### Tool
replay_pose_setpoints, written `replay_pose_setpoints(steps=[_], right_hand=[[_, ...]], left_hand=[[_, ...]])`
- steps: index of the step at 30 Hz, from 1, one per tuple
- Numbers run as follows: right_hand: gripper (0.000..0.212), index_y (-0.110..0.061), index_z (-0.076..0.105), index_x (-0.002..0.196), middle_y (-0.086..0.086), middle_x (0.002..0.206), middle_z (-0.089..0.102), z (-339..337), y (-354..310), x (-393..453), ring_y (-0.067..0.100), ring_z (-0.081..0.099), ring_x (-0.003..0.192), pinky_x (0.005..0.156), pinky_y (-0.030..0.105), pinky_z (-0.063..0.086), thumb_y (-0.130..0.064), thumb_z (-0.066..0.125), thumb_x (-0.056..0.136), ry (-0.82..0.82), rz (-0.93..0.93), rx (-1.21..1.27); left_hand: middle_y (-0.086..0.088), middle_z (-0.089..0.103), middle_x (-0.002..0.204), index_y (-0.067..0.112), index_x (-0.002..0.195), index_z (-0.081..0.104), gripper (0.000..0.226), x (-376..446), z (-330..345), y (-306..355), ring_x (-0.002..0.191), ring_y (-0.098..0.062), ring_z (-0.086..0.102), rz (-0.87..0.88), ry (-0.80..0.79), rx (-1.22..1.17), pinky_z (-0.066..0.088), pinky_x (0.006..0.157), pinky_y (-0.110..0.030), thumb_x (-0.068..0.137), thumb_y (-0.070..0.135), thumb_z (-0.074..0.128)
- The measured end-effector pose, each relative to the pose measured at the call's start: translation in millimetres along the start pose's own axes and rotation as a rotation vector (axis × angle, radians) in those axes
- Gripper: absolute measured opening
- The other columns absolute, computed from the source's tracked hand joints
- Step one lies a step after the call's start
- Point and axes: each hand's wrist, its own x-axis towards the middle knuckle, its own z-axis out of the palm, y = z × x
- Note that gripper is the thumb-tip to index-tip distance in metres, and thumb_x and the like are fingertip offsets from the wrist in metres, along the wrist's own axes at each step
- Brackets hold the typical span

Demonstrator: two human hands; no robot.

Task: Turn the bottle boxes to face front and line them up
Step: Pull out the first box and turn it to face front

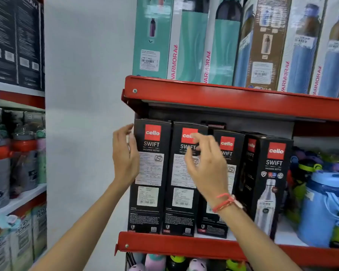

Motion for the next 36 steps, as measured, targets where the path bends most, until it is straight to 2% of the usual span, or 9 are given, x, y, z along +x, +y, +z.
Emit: replay_pose_setpoints(steps=[5,9,13,17,21,23,28,32,36], right_hand=[[0.054,-0.017,0.039,0.143,-0.002,0.119,0.056,43,-36,-39,0.013,0.060,0.096,0.078,0.028,0.054,-0.034,0.053,0.094,-0.223,0.197,0.019],[0.078,-0.019,0.008,0.153,0.000,0.149,0.027,71,-62,-65,0.016,0.042,0.126,0.091,0.027,0.049,-0.051,0.045,0.093,-0.305,0.322,-0.090],[0.098,-0.016,-0.007,0.153,0.011,0.159,-0.003,92,-93,-76,0.028,0.014,0.138,0.101,0.037,0.048,-0.060,0.049,0.087,-0.398,0.408,-0.188],[0.107,-0.011,-0.009,0.152,0.024,0.156,-0.006,99,-111,-67,0.035,0.014,0.137,0.103,0.040,0.045,-0.059,0.058,0.083,-0.376,0.474,-0.208],[0.111,-0.012,-0.007,0.153,0.024,0.156,-0.004,95,-122,-64,0.035,0.015,0.137,0.104,0.043,0.044,-0.055,0.065,0.080,-0.312,0.415,-0.191],[0.114,-0.015,-0.006,0.153,0.020,0.155,-0.002,93,-123,-62,0.033,0.014,0.137,0.107,0.041,0.042,-0.052,0.069,0.077,-0.262,0.380,-0.140],[0.123,-0.051,-0.023,0.141,-0.012,0.152,-0.003,70,-96,-57,0.010,0.003,0.142,0.113,0.029,0.016,-0.047,0.076,0.069,-0.304,0.349,0.242],[0.122,-0.041,-0.008,0.150,-0.012,0.149,0.016,51,-62,-34,-0.003,0.019,0.138,0.117,0.029,0.023,-0.044,0.081,0.067,-0.446,0.394,0.464],[0.122,-0.034,-0.007,0.152,-0.010,0.157,0.020,53,-52,-21,-0.011,0.019,0.138,0.115,0.027,0.024,-0.034,0.083,0.071,-0.523,0.368,0.499]], left_hand=[[-0.002,0.063,0.117,0.019,0.120,0.055,0.032,-11,-2,-35,0.108,-0.019,0.059,-0.444,-0.234,-0.101,0.047,0.089,-0.031,0.102,0.032,0.032],[0.002,0.064,0.119,0.025,0.122,0.054,0.041,-16,-9,-54,0.105,-0.012,0.060,-0.588,-0.420,-0.183,0.045,0.082,-0.026,0.098,0.050,0.032],[0.029,0.071,0.100,0.058,0.108,0.061,0.054,-21,-18,-60,0.093,0.008,0.066,-0.672,-0.712,-0.321,0.045,0.077,-0.021,0.079,0.081,0.022],[0.025,0.071,0.109,0.042,0.128,0.055,0.072,-14,-31,-55,0.096,0.008,0.065,-0.651,-0.738,-0.372,0.050,0.069,-0.015,0.077,0.084,0.026],[0.015,0.067,0.120,0.037,0.131,0.050,0.060,-8,-49,-49,0.111,-0.006,0.063,-0.601,-0.703,-0.419,0.053,0.087,-0.031,0.086,0.072,0.031],[0.014,0.066,0.117,0.033,0.131,0.048,0.056,-2,-61,-43,0.108,-0.004,0.064,-0.563,-0.662,-0.418,0.055,0.076,-0.022,0.086,0.066,0.037],[0.000,0.067,0.120,0.030,0.129,0.045,0.052,-4,-92,-38,0.107,-0.013,0.067,-0.493,-0.678,-0.454,0.058,0.079,-0.026,0.082,0.036,0.066],[0.003,0.072,0.108,0.033,0.112,0.037,0.057,-12,-90,-35,0.096,-0.017,0.072,-0.412,-0.693,-0.413,0.058,0.068,-0.024,0.077,0.009,0.076],[0.014,0.067,0.106,0.039,0.105,0.035,0.057,-17,-81,-30,0.095,-0.007,0.071,-0.303,-0.631,-0.285,0.059,0.068,-0.024,0.079,0.008,0.074]])
